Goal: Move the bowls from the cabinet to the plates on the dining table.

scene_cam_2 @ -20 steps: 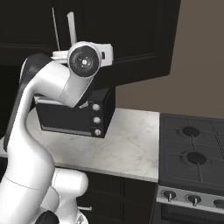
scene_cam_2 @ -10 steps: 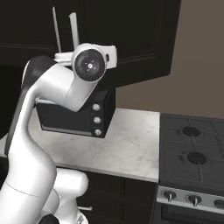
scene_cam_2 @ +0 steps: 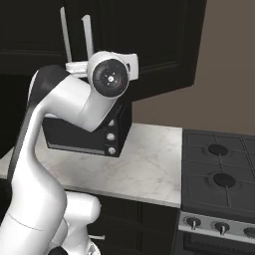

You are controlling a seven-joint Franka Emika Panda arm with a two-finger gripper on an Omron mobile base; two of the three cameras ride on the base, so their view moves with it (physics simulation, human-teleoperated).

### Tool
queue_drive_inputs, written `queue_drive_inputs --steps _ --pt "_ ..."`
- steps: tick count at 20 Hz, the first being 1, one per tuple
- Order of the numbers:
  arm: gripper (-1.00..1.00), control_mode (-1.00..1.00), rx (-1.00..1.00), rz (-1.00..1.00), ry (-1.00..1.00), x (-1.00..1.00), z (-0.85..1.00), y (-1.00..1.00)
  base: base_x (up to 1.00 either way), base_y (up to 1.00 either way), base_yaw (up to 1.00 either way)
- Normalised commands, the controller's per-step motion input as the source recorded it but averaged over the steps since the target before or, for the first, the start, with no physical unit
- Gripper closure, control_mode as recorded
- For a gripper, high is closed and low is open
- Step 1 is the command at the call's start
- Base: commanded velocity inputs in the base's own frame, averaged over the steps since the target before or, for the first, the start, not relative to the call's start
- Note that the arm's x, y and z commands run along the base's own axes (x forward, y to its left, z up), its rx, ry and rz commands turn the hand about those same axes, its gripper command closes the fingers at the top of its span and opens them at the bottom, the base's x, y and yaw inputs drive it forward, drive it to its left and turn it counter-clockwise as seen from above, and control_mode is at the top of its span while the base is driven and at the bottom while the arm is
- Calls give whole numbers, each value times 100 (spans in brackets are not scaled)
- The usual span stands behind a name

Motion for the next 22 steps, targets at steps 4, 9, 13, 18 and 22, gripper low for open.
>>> queue_drive_inputs --steps 4,9,13,18,22 --pt "100 -100 -1 3 0 -3 -2 -43 0 0 0" --pt "100 -100 -2 1 0 -5 -2 -45 0 0 0" --pt "100 -100 -2 1 0 -4 -3 -48 0 0 0" --pt "100 -100 -2 2 0 0 -5 -47 0 0 0" --pt "100 -100 -1 2 0 -1 -4 -45 0 0 0"
